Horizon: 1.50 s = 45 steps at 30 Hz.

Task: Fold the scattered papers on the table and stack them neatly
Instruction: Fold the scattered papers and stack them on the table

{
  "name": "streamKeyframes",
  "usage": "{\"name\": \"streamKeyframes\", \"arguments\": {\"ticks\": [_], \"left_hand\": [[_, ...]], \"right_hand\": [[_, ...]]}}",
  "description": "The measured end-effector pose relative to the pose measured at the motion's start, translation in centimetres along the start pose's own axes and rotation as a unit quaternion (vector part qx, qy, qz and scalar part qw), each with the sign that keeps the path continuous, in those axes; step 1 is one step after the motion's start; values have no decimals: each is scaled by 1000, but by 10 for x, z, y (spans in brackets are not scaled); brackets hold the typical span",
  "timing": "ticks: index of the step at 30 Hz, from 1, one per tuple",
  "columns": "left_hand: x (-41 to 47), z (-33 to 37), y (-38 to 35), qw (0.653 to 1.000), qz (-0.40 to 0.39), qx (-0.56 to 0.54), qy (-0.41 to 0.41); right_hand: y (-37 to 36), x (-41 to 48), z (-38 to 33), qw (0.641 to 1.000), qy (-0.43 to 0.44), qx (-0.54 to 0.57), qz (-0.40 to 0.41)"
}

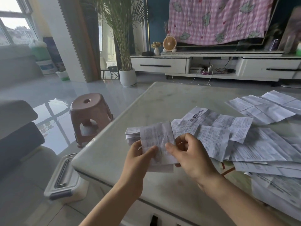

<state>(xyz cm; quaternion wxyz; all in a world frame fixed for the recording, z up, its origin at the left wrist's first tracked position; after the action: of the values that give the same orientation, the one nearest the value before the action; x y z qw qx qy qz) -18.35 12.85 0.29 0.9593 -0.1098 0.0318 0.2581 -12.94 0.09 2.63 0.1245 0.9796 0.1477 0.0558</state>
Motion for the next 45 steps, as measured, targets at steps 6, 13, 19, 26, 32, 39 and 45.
{"name": "streamKeyframes", "arguments": {"ticks": [6, 13, 19, 26, 32, 39, 45], "left_hand": [[0, 1, 6, 1000, -17, 5, 7], [-6, -5, 0, 997, 53, -33, 40], [5, 7, 19, 995, 83, 59, -23], [75, 58, 36, 960, 160, 178, -144], [93, 5, 31, 765, 153, 604, -163], [105, 2, 11, 783, -31, 565, -258], [111, -16, 7, 695, -66, 700, -150]], "right_hand": [[4, 4, 10, 992, -68, 108, -13], [-19, -9, 14, 994, -10, -90, -63], [-30, -11, 19, 991, 2, -114, -74], [-13, -2, 19, 996, -57, -36, -50], [-3, -8, 22, 996, -55, -37, -57], [6, -7, 24, 996, -52, -46, -64], [11, -4, 22, 996, -36, -28, -73]]}}
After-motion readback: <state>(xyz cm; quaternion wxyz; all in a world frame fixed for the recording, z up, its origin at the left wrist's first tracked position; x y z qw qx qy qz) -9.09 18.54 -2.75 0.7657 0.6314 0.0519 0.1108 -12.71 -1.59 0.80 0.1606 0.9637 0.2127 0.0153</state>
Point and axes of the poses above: each hand's wrist, its own x-axis towards the middle knuckle, its own y-axis out of the back of the hand, z = x × y, the point moved 4 cm from there along x, towards the middle knuckle, and after that the axes turned 2 degrees about x, right-handed, at the moved point
